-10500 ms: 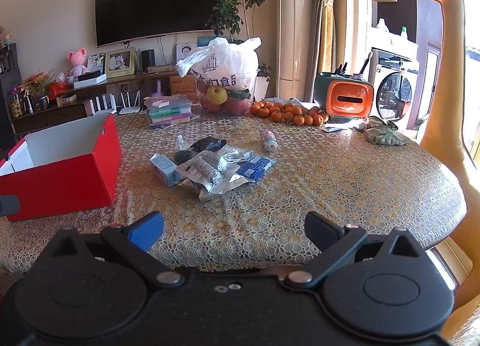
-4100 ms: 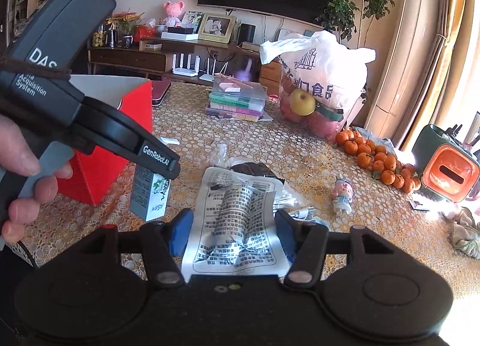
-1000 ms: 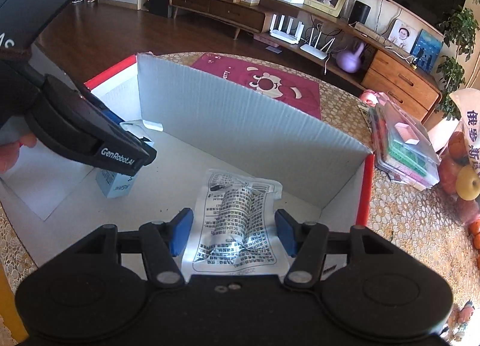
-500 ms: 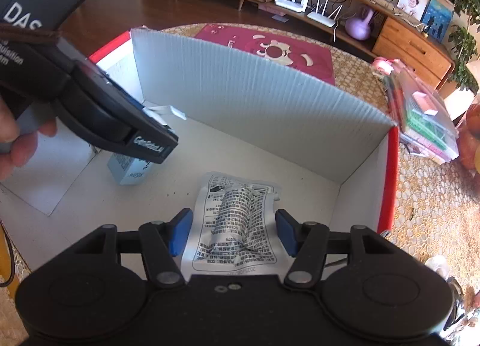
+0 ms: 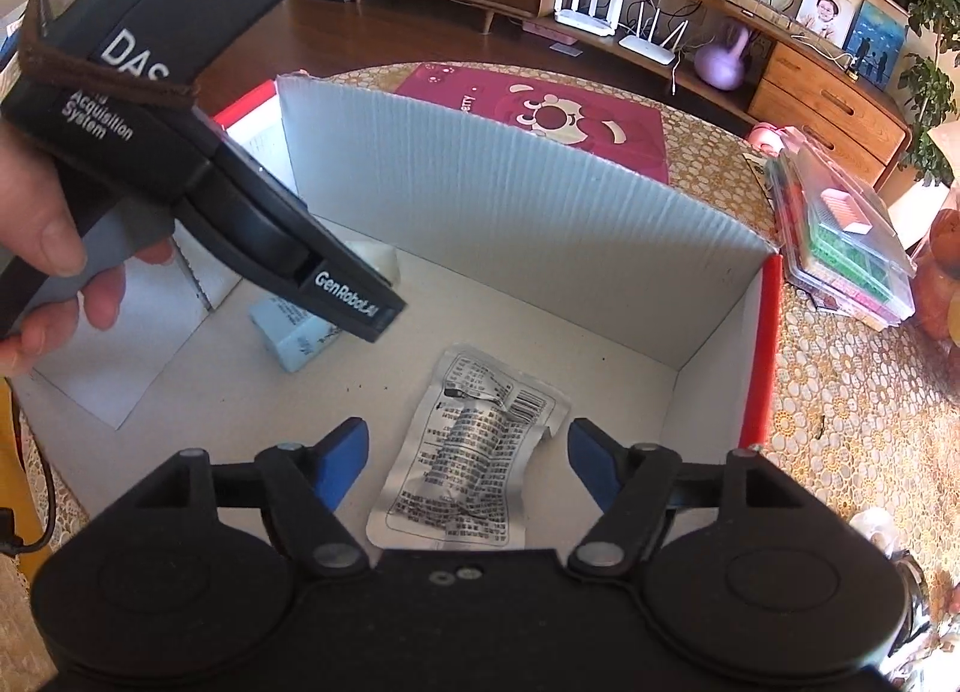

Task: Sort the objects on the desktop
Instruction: 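Lower carton and blister pack into the red box and open both tools, then withdraw both tools from the box back toward the remaining items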

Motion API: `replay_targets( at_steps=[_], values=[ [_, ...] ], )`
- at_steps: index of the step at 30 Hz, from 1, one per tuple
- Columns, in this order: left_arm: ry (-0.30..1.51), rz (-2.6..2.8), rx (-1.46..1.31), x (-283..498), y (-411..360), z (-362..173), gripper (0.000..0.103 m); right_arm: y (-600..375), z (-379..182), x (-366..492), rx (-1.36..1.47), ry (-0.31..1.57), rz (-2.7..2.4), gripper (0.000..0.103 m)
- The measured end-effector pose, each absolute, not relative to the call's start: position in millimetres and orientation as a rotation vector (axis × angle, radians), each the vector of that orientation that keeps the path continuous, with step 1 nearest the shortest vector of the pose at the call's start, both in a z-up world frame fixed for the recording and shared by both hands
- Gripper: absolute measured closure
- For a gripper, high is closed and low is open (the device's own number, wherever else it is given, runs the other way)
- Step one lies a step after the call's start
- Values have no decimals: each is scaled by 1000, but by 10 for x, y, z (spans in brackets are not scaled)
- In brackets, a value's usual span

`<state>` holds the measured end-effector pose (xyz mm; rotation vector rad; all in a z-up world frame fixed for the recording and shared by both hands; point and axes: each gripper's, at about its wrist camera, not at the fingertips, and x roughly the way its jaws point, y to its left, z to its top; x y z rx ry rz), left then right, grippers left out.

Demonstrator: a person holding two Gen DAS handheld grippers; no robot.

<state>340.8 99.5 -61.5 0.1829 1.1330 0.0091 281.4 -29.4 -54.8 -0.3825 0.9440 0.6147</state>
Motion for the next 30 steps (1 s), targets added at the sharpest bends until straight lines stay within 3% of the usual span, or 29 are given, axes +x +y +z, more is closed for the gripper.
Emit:
replay_targets(
  at_steps=[30],
  values=[
    [953,-85,162,2403,408,181,35,-1161,179,1933,-219,777,588,28]
  ],
)
